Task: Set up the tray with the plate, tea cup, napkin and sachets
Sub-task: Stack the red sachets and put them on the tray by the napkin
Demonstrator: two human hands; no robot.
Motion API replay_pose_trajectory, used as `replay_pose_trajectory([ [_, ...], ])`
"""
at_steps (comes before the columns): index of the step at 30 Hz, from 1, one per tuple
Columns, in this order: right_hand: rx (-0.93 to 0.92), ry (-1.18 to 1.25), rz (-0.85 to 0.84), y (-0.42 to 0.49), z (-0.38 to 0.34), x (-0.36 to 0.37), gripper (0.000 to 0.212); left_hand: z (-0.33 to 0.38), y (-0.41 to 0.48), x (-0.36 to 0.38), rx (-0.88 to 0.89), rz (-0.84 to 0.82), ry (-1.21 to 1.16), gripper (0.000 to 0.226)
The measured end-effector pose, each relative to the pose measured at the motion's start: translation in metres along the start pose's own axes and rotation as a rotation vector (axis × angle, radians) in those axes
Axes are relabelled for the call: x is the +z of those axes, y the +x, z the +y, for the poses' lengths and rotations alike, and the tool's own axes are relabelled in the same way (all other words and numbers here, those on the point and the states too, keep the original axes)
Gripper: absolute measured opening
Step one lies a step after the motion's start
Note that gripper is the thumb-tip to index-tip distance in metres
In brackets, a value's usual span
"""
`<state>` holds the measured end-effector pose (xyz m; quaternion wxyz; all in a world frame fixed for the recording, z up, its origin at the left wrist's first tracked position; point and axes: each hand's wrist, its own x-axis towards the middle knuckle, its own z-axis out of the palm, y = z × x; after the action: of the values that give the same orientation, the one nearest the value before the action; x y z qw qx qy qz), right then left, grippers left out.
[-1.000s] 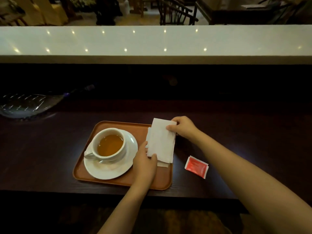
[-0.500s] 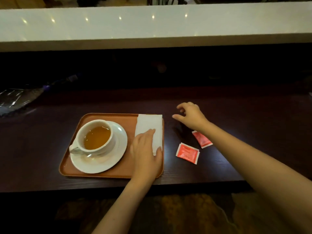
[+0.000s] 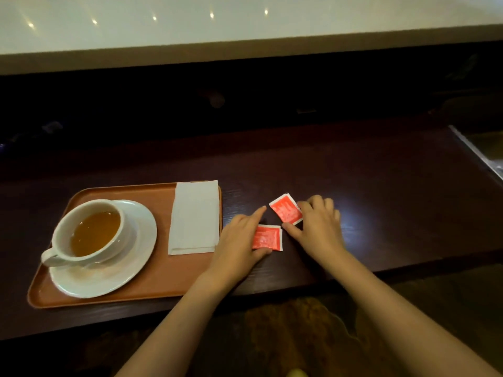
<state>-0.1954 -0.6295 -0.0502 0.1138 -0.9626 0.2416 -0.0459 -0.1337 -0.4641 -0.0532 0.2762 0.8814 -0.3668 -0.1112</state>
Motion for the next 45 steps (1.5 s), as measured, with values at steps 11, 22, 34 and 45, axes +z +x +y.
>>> replay_pose_trajectory([
  [11, 0.111, 0.644, -0.015, -0.017, -0.018, -0.022, 0.044, 0.020, -0.006, -0.018, -0.176, 0.150, -0.418, 0.047],
  [22, -0.334, 0.409, -0.171, -0.026, -0.023, -0.025, 0.057, 0.015, -0.003, -0.027, -0.471, 0.177, -0.665, 0.033],
  [34, -0.525, 0.151, -0.143, -0.019, 0.003, 0.002, 0.054, 0.000, -0.012, -0.010, 0.003, 0.035, 0.127, 0.047],
  [45, -0.357, 0.464, -0.114, 0.000, -0.003, -0.008, 0.017, -0.001, 0.009, -0.029, 0.036, 0.017, 0.080, 0.023],
])
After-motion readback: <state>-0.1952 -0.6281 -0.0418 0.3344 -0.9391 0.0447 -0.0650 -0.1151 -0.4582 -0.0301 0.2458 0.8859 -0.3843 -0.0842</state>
